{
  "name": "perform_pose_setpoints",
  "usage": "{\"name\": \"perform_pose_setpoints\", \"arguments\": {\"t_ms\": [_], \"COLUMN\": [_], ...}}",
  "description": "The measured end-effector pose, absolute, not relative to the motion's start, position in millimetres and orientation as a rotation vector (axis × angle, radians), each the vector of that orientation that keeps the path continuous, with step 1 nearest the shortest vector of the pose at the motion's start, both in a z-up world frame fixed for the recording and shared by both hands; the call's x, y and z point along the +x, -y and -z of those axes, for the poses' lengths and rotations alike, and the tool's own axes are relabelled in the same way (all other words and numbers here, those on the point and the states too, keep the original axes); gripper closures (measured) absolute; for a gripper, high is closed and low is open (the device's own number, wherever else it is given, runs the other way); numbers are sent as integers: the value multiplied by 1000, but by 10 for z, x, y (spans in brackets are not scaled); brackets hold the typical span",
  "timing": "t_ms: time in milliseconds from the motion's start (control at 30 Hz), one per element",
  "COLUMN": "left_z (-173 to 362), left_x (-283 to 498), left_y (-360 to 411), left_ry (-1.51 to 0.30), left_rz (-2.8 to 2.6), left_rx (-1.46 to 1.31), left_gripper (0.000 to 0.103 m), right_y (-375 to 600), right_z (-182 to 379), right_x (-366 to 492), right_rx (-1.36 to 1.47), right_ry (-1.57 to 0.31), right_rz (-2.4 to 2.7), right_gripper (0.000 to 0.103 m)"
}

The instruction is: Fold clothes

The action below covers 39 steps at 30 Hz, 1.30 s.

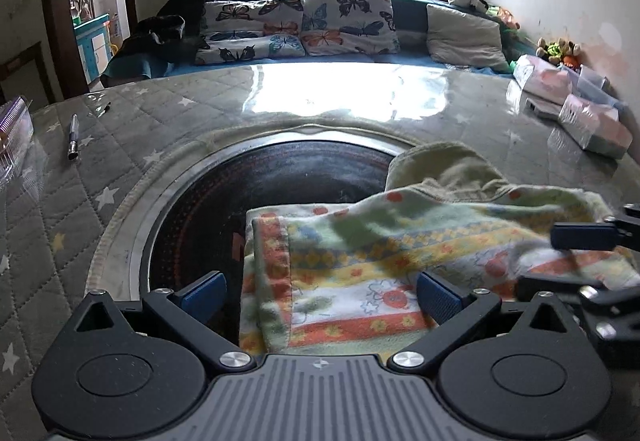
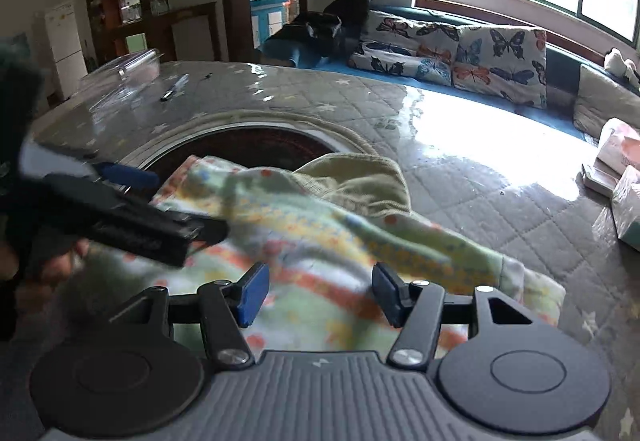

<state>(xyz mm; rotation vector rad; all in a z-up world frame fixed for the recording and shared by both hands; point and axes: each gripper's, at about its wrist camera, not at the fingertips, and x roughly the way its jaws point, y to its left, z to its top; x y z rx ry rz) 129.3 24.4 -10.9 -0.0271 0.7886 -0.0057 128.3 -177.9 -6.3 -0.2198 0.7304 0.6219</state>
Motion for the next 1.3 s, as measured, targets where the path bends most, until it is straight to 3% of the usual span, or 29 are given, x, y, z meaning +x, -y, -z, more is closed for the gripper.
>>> {"name": "perform_pose_setpoints", "arguments": {"t_ms": [533, 967, 1300], "left_z": [44, 41, -86], "left_x": [946, 733, 671], "left_y": [11, 58, 258], "left_ry": [-753, -717, -686], "left_rz": [57, 44, 98], "left_rx": [53, 86, 86], "left_gripper": [0, 0, 0], "right_y": [2020, 2228, 2254], "right_z": [99, 78, 47], "right_x": [807, 654, 658], "right_rx": [-210, -191, -146], "right_ry": [-719, -720, -698], "right_rz": [-564, -506, -478], "right_gripper": [43, 51, 51]}}
